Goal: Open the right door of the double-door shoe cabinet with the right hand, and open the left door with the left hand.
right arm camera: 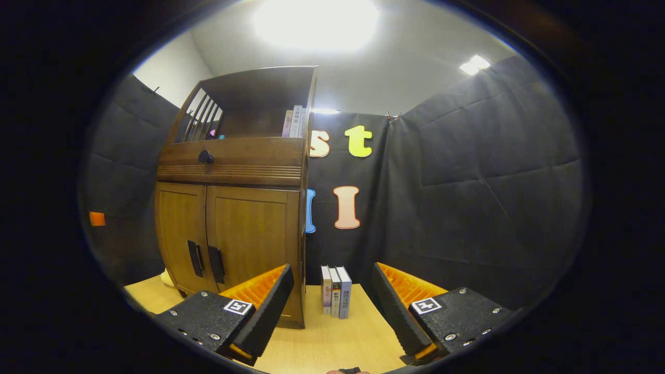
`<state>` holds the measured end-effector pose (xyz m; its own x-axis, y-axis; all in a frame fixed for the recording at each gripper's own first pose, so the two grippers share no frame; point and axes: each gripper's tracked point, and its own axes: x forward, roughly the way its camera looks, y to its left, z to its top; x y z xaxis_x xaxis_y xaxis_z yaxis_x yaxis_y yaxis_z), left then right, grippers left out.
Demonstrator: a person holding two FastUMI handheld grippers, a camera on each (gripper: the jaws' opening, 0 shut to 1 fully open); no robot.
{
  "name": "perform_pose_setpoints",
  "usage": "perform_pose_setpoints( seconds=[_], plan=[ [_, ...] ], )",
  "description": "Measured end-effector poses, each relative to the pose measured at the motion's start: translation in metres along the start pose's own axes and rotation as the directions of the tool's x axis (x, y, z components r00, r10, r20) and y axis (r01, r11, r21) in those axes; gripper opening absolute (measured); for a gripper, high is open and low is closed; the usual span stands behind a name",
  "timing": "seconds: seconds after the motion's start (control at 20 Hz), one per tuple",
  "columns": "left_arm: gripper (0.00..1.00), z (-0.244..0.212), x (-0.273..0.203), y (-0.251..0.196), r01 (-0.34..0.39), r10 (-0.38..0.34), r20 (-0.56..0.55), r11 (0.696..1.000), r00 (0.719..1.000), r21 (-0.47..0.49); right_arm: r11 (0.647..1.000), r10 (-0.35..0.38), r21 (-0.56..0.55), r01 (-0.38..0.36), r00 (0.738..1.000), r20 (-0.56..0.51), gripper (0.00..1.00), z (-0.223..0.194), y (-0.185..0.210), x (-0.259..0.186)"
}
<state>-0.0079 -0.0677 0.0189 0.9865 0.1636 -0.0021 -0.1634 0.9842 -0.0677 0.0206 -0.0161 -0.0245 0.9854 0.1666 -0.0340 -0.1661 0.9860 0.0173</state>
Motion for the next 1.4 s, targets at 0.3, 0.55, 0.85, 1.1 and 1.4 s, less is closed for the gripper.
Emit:
perform_pose_setpoints(
  seconds=[0.3,0.55,0.85,1.1,1.4],
  plan=[
    [0.94,-0.022,-0.019,-0.012,-0.094,0.091,-0.047,0.994,0.995,-0.047,0.99,0.141,0.023,-0.141,0.99,-0.023,0.95,-0.024,0.017,0.035],
    [0.94,-0.008,-0.028,-0.01,-0.171,0.167,0.061,0.984,0.984,0.06,0.975,0.216,0.06,-0.213,0.975,-0.055,0.95,-0.025,0.064,0.061],
    [0.95,-0.023,0.009,0.008,-0.131,0.127,0.057,0.989,0.99,0.073,0.967,0.241,0.103,-0.232,0.966,-0.088,0.95,-0.023,0.131,0.099],
    [0.95,-0.059,0.053,0.039,-0.058,0.058,-0.01,0.998,0.998,-0.031,0.957,0.248,0.178,-0.228,0.964,-0.099,0.94,-0.016,0.197,0.132],
    [0.95,-0.086,0.067,0.085,-0.069,0.065,-0.046,0.992,0.997,-0.108,0.951,0.251,0.218,-0.22,0.959,-0.13,0.94,-0.03,0.255,0.165]
  ],
)
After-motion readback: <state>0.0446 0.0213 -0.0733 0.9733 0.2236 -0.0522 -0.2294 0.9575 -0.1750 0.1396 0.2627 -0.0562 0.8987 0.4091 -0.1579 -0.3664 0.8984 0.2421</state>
